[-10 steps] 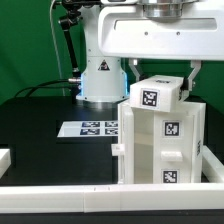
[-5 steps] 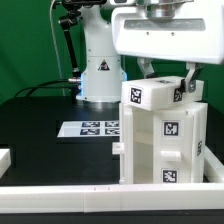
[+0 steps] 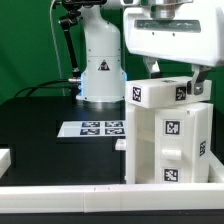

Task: Assemble cabinet

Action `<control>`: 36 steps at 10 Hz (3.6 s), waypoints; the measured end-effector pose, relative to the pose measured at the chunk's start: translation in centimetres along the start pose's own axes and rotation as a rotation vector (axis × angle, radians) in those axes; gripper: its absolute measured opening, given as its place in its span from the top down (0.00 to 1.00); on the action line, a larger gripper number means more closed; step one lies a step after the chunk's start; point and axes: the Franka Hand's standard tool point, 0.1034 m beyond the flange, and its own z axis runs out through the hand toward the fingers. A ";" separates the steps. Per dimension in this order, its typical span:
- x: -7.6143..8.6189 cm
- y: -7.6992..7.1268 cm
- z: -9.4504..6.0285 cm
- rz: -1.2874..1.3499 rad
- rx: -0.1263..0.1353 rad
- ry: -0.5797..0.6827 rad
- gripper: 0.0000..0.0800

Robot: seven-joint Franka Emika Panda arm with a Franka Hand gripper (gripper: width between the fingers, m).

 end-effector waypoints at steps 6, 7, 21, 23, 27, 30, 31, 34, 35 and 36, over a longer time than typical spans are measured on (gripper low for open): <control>-0.3 -0.4 -2.0 -0.059 0.025 0.004 0.00; -0.3 -0.5 -2.0 -0.060 0.024 0.004 0.00; -0.7 -1.5 -2.0 -1.443 -0.004 0.039 0.00; -0.7 -1.5 -2.1 -1.679 -0.010 0.038 0.00; -0.6 -1.5 -2.1 -2.016 -0.021 0.047 0.00; -0.2 -1.3 -2.0 -2.188 -0.042 0.047 0.00; 0.0 -1.2 -2.0 -2.332 -0.065 0.043 0.00; 0.5 -0.8 -1.6 -2.633 -0.119 0.011 0.00; 0.7 -0.7 -1.5 -2.693 -0.140 0.006 0.00; 1.0 -0.6 -1.5 -2.781 -0.157 -0.001 0.00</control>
Offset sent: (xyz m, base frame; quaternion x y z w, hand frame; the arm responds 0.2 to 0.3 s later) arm -0.0075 0.0036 0.0238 -0.0023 -0.0234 0.0047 0.9997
